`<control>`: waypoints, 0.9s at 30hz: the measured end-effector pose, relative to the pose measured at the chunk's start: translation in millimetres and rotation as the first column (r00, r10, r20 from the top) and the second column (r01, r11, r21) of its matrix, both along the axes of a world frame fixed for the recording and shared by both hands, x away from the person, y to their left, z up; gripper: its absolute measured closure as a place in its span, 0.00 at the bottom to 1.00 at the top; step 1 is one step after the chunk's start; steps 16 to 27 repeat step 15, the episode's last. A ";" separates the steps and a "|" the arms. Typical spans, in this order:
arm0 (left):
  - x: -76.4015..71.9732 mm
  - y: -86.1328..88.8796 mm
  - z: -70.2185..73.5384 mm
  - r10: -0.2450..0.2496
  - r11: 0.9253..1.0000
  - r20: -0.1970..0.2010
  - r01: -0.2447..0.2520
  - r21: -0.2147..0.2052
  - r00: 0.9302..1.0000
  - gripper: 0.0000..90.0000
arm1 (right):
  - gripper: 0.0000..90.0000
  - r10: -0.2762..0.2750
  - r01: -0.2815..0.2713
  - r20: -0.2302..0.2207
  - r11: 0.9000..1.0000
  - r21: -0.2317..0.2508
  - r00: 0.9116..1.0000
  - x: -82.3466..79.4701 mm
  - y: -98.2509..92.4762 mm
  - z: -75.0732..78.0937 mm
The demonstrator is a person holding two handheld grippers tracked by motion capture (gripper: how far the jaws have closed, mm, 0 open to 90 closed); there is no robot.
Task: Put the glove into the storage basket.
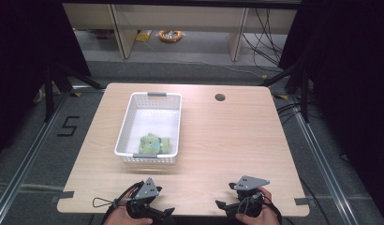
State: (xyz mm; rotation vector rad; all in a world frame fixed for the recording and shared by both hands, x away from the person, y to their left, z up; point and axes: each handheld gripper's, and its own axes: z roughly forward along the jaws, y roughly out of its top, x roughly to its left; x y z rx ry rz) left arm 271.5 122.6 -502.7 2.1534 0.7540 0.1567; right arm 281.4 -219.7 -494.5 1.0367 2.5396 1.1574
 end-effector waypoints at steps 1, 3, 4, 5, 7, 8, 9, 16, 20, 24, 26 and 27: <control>-0.1 0.0 0.1 -0.001 1.000 0.001 0.001 0.000 1.000 0.18 | 0.21 0.000 0.000 -0.001 1.000 -0.002 1.000 -0.1 -0.7 0.2; -0.1 0.1 0.3 0.000 1.000 0.003 0.000 -0.005 1.000 0.18 | 0.21 -0.011 0.011 -0.005 1.000 -0.001 1.000 -0.7 -1.1 0.0; 0.3 0.3 0.2 0.000 1.000 0.008 0.000 -0.004 1.000 0.18 | 0.21 -0.012 0.012 -0.004 1.000 -0.002 1.000 -0.6 -1.4 -0.2; 1.3 0.8 0.6 -0.014 1.000 0.024 0.014 -0.001 1.000 0.18 | 0.21 -0.008 0.008 0.007 1.000 -0.003 1.000 0.0 -1.8 -0.7; 1.9 2.1 1.1 -0.019 1.000 0.026 0.018 0.017 0.999 0.18 | 0.21 -0.011 0.011 0.009 1.000 -0.003 1.000 0.0 -2.3 -0.8; 1.4 1.3 0.7 -0.013 1.000 0.022 0.013 0.004 1.000 0.18 | 0.21 -0.015 0.015 0.003 1.000 -0.002 1.000 -0.8 -1.8 -0.8; 2.5 3.0 1.5 -0.023 0.999 0.027 0.022 0.033 0.999 0.18 | 0.21 -0.009 0.009 0.005 1.000 -0.003 1.000 -0.3 -2.3 -0.9; 4.3 2.5 -0.6 -0.011 1.000 0.019 0.011 0.027 1.000 0.18 | 0.21 -0.008 0.008 0.003 1.000 -0.019 1.000 0.6 -4.6 -0.6; 4.3 2.5 -0.6 -0.011 1.000 0.019 0.011 0.027 1.000 0.18 | 0.21 -0.008 0.008 0.003 1.000 -0.019 1.000 0.6 -4.6 -0.6; 4.3 2.5 -0.6 -0.011 1.000 0.019 0.011 0.027 1.000 0.18 | 0.21 -0.008 0.008 0.003 1.000 -0.019 1.000 0.6 -4.6 -0.6; 4.3 2.5 -0.6 -0.011 1.000 0.019 0.011 0.027 1.000 0.18 | 0.21 -0.008 0.008 0.003 1.000 -0.019 1.000 0.6 -4.6 -0.6; 4.3 2.5 -0.6 -0.011 1.000 0.019 0.011 0.027 1.000 0.18 | 0.21 -0.008 0.008 0.003 1.000 -0.019 1.000 0.6 -4.6 -0.6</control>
